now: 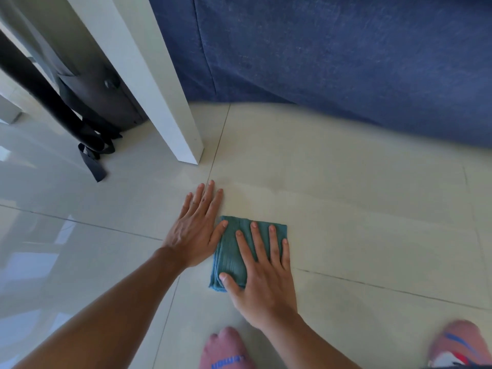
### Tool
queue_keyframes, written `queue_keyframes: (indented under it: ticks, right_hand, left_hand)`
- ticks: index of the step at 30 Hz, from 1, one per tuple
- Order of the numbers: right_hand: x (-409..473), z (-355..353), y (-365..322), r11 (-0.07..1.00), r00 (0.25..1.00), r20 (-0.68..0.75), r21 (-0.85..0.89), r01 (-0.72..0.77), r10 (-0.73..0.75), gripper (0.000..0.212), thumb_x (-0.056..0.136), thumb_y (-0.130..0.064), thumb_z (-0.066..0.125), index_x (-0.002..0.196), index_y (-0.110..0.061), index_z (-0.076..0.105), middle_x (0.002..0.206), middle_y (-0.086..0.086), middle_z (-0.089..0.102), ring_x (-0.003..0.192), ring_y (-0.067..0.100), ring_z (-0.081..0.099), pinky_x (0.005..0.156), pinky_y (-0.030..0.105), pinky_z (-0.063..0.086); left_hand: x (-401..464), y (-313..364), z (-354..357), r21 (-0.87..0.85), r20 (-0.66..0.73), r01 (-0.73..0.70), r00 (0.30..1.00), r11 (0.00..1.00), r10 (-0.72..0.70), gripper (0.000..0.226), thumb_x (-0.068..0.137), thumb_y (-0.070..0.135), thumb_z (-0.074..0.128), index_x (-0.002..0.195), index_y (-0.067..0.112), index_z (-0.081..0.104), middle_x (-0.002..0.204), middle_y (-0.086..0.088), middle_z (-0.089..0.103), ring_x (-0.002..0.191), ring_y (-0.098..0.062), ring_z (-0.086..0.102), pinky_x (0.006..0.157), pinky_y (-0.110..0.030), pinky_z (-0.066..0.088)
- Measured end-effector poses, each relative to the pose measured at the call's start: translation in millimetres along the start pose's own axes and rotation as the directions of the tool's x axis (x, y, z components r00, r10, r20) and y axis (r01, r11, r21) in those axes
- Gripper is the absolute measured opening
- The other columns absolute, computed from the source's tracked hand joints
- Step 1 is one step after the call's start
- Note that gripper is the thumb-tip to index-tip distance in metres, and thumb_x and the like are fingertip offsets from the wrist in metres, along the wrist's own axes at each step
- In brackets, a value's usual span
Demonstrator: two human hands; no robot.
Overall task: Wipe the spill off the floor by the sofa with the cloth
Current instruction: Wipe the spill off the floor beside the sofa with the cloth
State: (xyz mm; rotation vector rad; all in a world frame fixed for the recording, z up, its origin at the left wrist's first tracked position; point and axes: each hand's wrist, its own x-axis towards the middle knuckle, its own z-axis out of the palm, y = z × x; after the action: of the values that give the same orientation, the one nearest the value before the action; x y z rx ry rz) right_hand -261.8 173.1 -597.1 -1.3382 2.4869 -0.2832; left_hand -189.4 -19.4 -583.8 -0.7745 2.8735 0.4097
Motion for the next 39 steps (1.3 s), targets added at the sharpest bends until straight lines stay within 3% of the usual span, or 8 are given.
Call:
queue_keyframes:
  ticks: [7, 10, 14, 18, 21, 30, 35, 39]
  right_hand:
    - [-37.6, -21.2, 72.6, 0.972, 0.969, -0.094, -0.032, -0.233, 0.229, 0.087, 0.087, -0.075, 0.042, 0.160, -0.032, 0.023, 0.171, -0.002, 0.013, 0.158, 0.028, 0.003, 0.125, 0.055, 0.008]
    - [-32.2, -32.6, 81.5, 0.949, 0.939, -0.187, 0.182, -0.257, 0.290, 0.069, 0.093, -0.062, 0.044, 0.152, -0.028, 0.044, 0.163, -0.003, 0.035, 0.155, 0.027, 0.019, 0.126, 0.055, 0.007]
    - [-14.3, -49.5, 100.2, 0.881, 0.814, -0.398, 0.392, -0.266, 0.423, 0.040, 0.092, -0.016, 0.060, 0.132, -0.012, 0.064, 0.126, 0.003, 0.065, 0.120, 0.027, 0.050, 0.104, 0.050, 0.044]
    - [-5.2, -61.5, 122.0, 0.832, 0.787, -0.301, 0.332, -0.444, 0.539, 0.035, 0.079, -0.008, 0.078, 0.112, -0.019, 0.073, 0.115, -0.002, 0.063, 0.110, 0.027, 0.046, 0.090, 0.042, 0.033]
    - [-10.3, -62.7, 130.5, 0.819, 0.779, -0.306, 0.391, -0.421, 0.547, 0.024, 0.078, -0.002, 0.075, 0.089, -0.023, 0.071, 0.101, -0.010, 0.060, 0.101, 0.017, 0.042, 0.085, 0.035, 0.028]
    - [22.0, -91.1, 146.1, 0.793, 0.779, -0.384, 0.565, -0.226, 0.495, 0.019, 0.091, 0.001, 0.062, 0.093, -0.017, 0.066, 0.088, -0.010, 0.063, 0.088, 0.020, 0.061, 0.080, 0.035, 0.052]
    - [54.4, -128.1, 145.1, 0.851, 0.640, -0.646, 0.524, -0.024, 0.416, 0.012, 0.088, -0.004, 0.057, 0.094, -0.013, 0.063, 0.091, -0.006, 0.060, 0.089, 0.021, 0.056, 0.076, 0.028, 0.045]
    - [48.5, -126.6, 143.3, 0.911, 0.641, -0.708, 0.411, 0.032, 0.297, 0.010, 0.081, 0.002, 0.060, 0.087, -0.005, 0.064, 0.085, 0.002, 0.062, 0.083, 0.023, 0.053, 0.073, 0.028, 0.045]
  left_hand:
    - [24.7, 24.6, -2.1, 0.076, -0.004, -0.076, 0.997, 0.994, 0.076, 0.070, 0.100, 0.051, 0.017, 0.157, 0.011, 0.011, 0.166, -0.014, 0.001, 0.152, -0.031, -0.001, 0.123, -0.049, 0.009]
    - [38.4, 37.7, -9.6, 0.081, -0.065, -0.154, 0.985, 0.985, 0.160, 0.065, 0.100, 0.047, 0.026, 0.155, 0.012, 0.025, 0.163, -0.011, 0.023, 0.151, -0.028, 0.016, 0.122, -0.049, 0.018]
    - [54.8, 73.4, -16.7, 0.018, -0.208, -0.330, 0.922, 0.944, 0.326, 0.046, 0.095, 0.042, 0.049, 0.136, 0.022, 0.055, 0.111, 0.001, 0.072, 0.102, -0.022, 0.068, 0.084, -0.038, 0.057]
    - [72.2, 113.7, -16.7, 0.023, -0.030, -0.413, 0.910, 0.910, 0.414, 0.042, 0.092, 0.053, 0.046, 0.123, 0.030, 0.062, 0.115, 0.007, 0.061, 0.100, -0.017, 0.058, 0.078, -0.034, 0.053]
    - [79.2, 128.5, -11.3, 0.000, 0.052, -0.439, 0.897, 0.899, 0.438, 0.033, 0.092, 0.047, 0.052, 0.118, 0.030, 0.062, 0.120, 0.007, 0.054, 0.105, -0.016, 0.051, 0.085, -0.031, 0.047]
    - [107.6, 132.1, -37.8, -0.344, 0.119, -0.231, 0.951, 0.910, 0.286, 0.011, 0.097, 0.039, 0.054, 0.102, 0.030, 0.053, 0.097, 0.006, 0.065, 0.093, -0.018, 0.057, 0.077, -0.034, 0.047]
    - [128.4, 135.3, -85.1, -0.498, -0.223, -0.351, 0.935, 0.793, 0.274, 0.008, 0.092, 0.033, 0.060, 0.095, 0.034, 0.053, 0.088, 0.016, 0.064, 0.083, -0.010, 0.060, 0.072, -0.037, 0.054]
    - [120.8, 124.5, -80.7, -0.373, -0.285, -0.431, 0.896, 0.821, 0.340, 0.010, 0.093, 0.034, 0.059, 0.098, 0.035, 0.051, 0.089, 0.019, 0.061, 0.076, -0.006, 0.055, 0.065, -0.029, 0.050]
